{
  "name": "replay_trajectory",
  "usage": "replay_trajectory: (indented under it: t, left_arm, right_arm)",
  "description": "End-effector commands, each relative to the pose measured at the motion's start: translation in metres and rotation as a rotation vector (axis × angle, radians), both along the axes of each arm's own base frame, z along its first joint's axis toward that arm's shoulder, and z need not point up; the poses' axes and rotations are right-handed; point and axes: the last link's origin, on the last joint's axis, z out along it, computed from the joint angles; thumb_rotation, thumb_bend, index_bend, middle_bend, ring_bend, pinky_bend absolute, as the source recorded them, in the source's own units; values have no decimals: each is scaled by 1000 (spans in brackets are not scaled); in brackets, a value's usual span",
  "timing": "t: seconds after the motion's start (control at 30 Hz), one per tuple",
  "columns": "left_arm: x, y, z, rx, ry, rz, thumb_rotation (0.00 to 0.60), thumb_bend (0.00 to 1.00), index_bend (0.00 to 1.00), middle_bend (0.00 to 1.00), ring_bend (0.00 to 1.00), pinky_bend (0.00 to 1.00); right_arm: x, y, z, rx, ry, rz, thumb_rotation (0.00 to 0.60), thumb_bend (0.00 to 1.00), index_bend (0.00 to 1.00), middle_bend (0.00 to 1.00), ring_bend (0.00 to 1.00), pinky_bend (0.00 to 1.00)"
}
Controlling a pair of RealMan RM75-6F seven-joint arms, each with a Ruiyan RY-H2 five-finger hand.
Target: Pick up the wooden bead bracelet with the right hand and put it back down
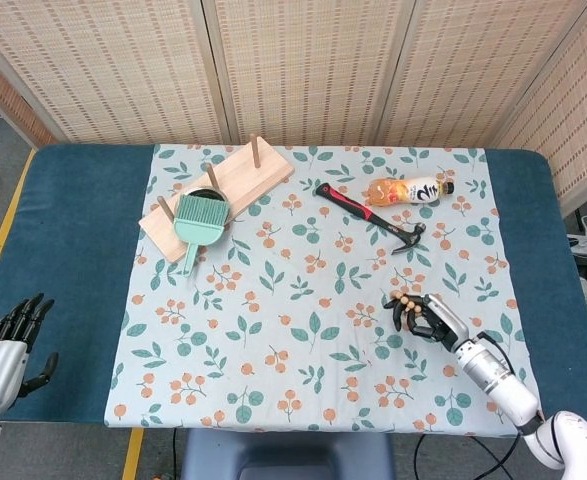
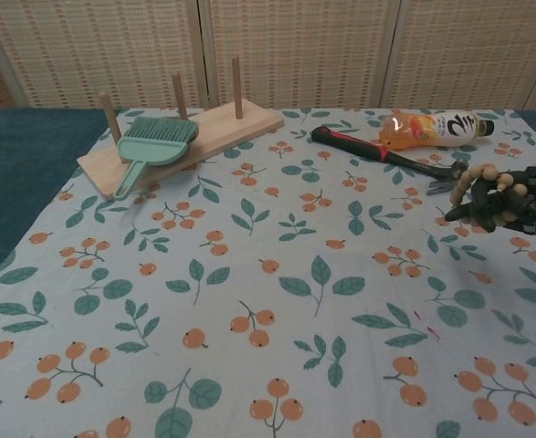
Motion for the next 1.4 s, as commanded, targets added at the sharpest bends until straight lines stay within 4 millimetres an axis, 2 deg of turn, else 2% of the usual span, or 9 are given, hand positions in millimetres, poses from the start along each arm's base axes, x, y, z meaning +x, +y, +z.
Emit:
replay_trajectory:
  t: [0.03,0.37,0.7,0.8,0.87,1.0,1.13,1.27,1.4]
  left_arm:
    - [0,0,0,-1,1,0,600,457,0,0,0,177]
    - [2,0,-3,-7,7,-9,600,456,0,0,0,177]
    - [4,-3,-3,-14,5,-17,600,457,0,0,0,177]
    - [4,-4,-2,-14,2,-19,600,457,0,0,0,177]
    - [4,-4,-2,-13,1,-22,600,458,0,0,0,177]
    - [5,-5,-1,-13,-1,-25,600,457,0,0,0,177]
    - [4,-4,-1,-13,-3,-24,600,457,0,0,0,177]
    - [5,-4,-1,-15,-4,-25,600,457,0,0,0,177]
    - [4,-4,-2,-16,-3,-22,600,457,0,0,0,177]
  right_arm:
    - [12,-14,10,-192,336,148,600,1000,568,635,234,61]
    - [37,-43,-8,-375,957,514,600,1000,569,635,233,60]
    - [38,-46,-55,-312,1167,630,600,1000,559,635,232,61]
    - [38,-41,-63,-305,1203,654,600,993,461,600,210,61]
    - [38,-40,-63,-308,1215,654,600,912,373,513,178,61]
    - [39,-36,-55,-326,1218,635,588,571,197,348,101,60]
    - [35,-32,-50,-311,1247,625,490,326,45,244,45,54]
    - [27,-24,-45,-256,1299,636,410,221,0,157,0,11]
    - [26,-18,-36,-233,1284,614,394,211,0,130,0,0]
